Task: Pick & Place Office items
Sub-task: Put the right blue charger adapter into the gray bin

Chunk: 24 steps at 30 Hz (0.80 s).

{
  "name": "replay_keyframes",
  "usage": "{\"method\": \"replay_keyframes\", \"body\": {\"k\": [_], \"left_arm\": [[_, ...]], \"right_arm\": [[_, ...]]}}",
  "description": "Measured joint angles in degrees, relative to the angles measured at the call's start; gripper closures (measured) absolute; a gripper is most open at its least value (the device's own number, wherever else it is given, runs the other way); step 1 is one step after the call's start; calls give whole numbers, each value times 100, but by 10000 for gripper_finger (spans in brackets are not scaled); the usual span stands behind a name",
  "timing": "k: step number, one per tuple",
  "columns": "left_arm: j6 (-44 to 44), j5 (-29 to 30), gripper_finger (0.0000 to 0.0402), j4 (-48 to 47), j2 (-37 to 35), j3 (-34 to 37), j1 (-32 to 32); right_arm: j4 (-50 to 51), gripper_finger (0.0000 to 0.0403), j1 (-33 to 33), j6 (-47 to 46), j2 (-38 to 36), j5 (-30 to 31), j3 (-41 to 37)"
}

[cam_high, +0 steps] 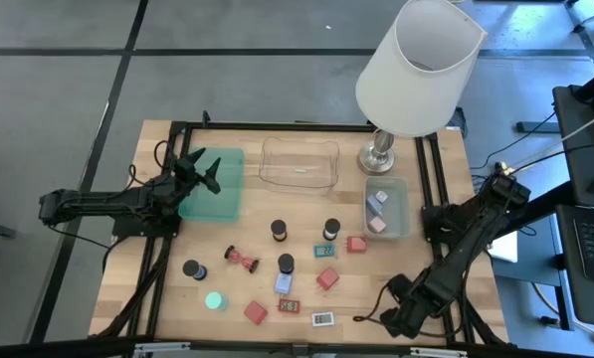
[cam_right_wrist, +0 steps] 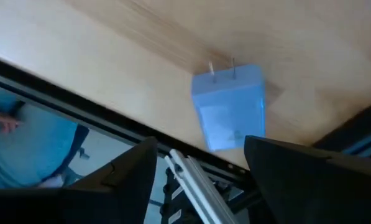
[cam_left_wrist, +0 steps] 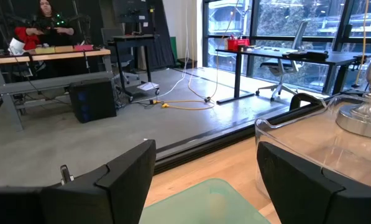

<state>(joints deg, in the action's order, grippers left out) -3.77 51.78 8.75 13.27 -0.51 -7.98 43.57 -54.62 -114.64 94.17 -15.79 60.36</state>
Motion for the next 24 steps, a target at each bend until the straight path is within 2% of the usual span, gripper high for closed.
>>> {"method": "replay_keyframes", "body": {"k": [11, 19, 24], "left_arm": [[0, 1, 123, 0, -1, 2, 1], [0, 1, 123, 0, -1, 2, 1], [0, 0, 123, 0, 1, 1, -1]], "right_arm": [[-27, 64, -21, 605, 416, 11, -1], [-8, 56, -23, 1224, 889, -52, -2], [-15, 59, -23, 1478, 1056, -416, -2]]}}
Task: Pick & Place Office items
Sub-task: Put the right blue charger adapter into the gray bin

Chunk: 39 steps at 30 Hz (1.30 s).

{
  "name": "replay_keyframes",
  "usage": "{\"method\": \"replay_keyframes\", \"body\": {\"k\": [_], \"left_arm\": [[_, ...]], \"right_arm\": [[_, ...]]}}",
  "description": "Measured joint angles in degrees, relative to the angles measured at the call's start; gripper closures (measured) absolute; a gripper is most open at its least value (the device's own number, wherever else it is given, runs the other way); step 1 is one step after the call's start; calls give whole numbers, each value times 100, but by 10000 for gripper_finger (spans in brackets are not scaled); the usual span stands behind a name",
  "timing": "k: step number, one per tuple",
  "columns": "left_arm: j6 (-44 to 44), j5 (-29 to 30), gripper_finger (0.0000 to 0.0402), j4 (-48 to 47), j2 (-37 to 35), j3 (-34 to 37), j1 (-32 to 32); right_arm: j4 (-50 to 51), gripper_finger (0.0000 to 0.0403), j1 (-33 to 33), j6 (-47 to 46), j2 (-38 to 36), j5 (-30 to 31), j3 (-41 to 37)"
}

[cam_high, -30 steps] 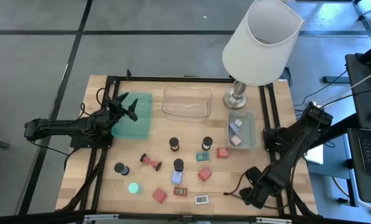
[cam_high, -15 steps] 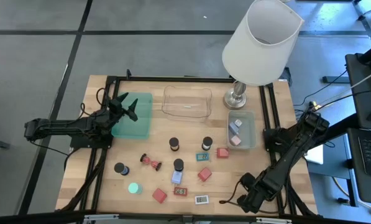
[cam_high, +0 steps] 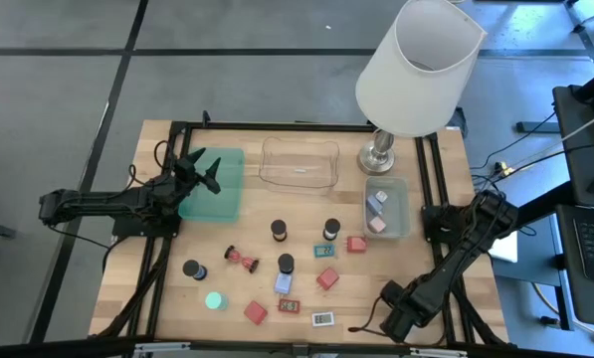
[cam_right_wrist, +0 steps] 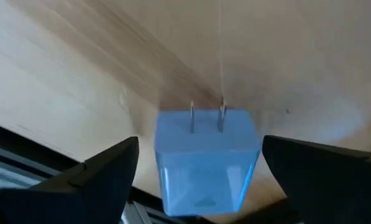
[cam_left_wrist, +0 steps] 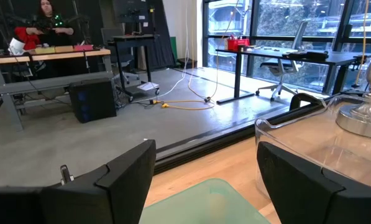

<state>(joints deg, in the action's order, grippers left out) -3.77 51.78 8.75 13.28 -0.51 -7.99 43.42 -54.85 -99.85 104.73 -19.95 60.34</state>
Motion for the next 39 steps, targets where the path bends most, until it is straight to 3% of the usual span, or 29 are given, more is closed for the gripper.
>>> {"method": "replay_keyframes", "body": {"k": [5, 12, 20, 25, 33, 39], "left_arm": [[0, 1, 123, 0, 0, 1, 0], [0, 1, 123, 0, -2, 0, 1], [0, 1, 123, 0, -1, 0, 2], [0, -1, 123, 0, -1, 1, 2], [0, -1, 123, 0, -1, 1, 1], [0, 1, 123, 0, 0, 0, 0]], "right_arm": [[-8, 97, -18, -96, 2, -189, 0], [-11, 189, -37, -173, 1, -220, 2], [51, 194, -30, -448, -223, -67, 46], [655, 194, 159, -302, -713, 956, 375], [3342, 184, 774, 4, -1374, 3308, 1001], [4675, 185, 1741, 586, -1467, 3902, 878]]}}
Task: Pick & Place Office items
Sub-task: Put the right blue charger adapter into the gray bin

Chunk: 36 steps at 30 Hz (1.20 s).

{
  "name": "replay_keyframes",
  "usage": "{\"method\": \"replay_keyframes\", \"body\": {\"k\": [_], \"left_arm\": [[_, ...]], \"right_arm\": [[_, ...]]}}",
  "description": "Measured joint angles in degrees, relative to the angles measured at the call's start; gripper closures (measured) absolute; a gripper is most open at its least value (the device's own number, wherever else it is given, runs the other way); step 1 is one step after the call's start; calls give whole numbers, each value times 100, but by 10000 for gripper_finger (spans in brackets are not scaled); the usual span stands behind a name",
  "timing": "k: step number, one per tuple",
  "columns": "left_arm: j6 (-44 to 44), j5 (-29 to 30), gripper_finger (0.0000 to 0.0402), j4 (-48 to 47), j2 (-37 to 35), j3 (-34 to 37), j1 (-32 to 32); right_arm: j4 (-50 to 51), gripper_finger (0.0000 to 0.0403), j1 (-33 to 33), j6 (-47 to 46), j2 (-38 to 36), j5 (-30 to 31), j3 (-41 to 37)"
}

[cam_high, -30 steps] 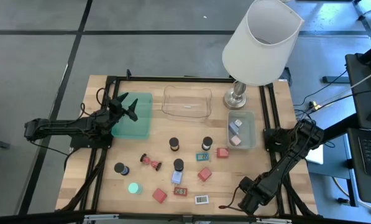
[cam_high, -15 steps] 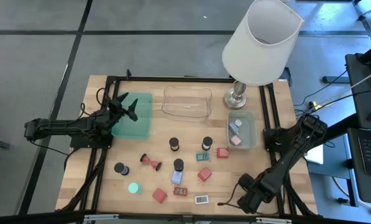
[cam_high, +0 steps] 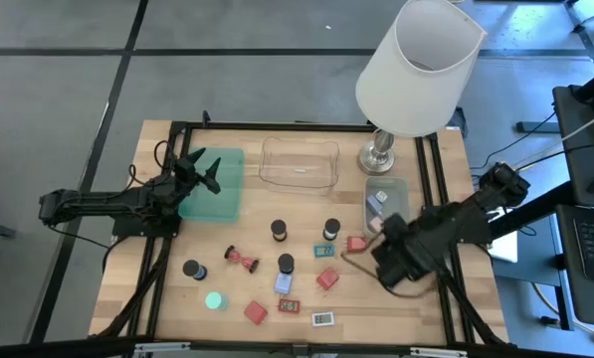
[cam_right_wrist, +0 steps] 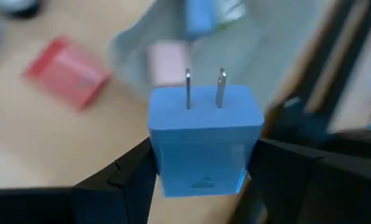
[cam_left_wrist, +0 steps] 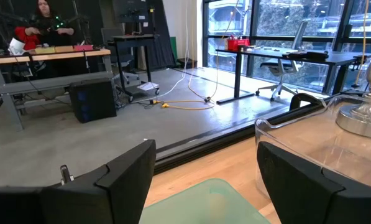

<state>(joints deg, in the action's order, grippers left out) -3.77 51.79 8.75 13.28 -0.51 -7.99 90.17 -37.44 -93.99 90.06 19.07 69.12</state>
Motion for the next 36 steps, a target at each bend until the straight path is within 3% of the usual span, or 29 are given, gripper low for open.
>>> {"method": "replay_keyframes", "body": {"k": [6, 13, 19, 27, 36], "left_arm": [[0, 0, 123, 0, -1, 0, 1], [0, 0, 123, 0, 0, 2, 2], [0, 0, 123, 0, 0, 1, 2], [0, 0, 123, 0, -2, 0, 2], [0, 0, 123, 0, -2, 1, 2]], "right_arm": [[-359, 184, 1220, 1207, 2, 391, -431], [-1463, 184, 2171, 2427, 2, 223, -1012], [-2243, 184, 2451, 3047, 2, -326, -1309], [-2271, 179, 2460, 3109, 2, -356, -1324], [-2272, 120, 2460, 3019, 2, -209, -1324]]}}
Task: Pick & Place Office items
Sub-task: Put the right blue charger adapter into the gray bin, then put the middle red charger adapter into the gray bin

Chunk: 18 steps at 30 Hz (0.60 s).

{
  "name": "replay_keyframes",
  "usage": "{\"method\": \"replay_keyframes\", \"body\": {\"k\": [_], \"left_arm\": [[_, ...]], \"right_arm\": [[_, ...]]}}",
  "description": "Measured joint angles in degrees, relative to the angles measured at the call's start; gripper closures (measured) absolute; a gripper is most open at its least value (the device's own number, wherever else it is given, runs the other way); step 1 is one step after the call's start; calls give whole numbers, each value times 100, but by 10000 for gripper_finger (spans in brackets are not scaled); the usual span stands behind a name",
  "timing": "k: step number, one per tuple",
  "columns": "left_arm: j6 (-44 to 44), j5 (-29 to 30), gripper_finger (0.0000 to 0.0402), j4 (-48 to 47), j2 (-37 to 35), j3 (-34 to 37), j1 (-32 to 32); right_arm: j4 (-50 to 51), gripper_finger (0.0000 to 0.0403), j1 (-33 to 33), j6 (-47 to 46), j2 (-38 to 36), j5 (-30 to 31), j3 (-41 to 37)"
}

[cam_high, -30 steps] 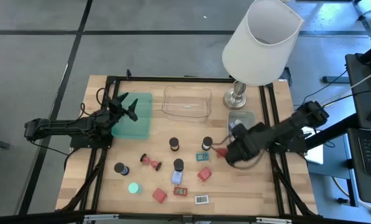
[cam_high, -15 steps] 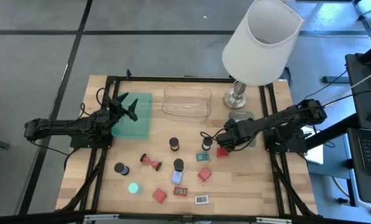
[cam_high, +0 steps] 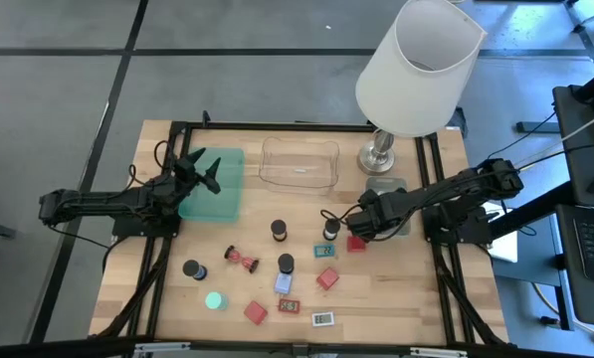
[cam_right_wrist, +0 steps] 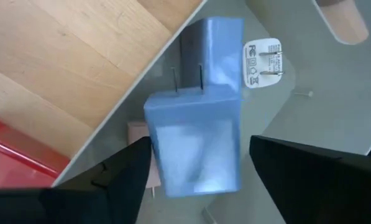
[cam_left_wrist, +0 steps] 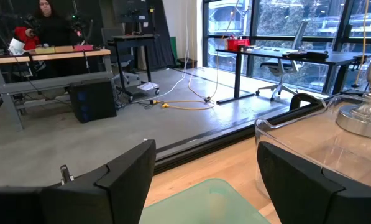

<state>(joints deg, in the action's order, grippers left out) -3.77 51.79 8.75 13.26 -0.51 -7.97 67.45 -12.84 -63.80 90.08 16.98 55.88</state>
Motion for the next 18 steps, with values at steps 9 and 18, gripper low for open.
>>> {"method": "replay_keyframes", "body": {"k": [9, 18], "left_arm": [[0, -2, 123, 0, 0, 1, -1], [0, 0, 123, 0, 0, 0, -2]], "right_arm": [[1536, 101, 107, 469, 9, -176, 741], [-70, 129, -281, 931, 2, 61, 1568]]}}
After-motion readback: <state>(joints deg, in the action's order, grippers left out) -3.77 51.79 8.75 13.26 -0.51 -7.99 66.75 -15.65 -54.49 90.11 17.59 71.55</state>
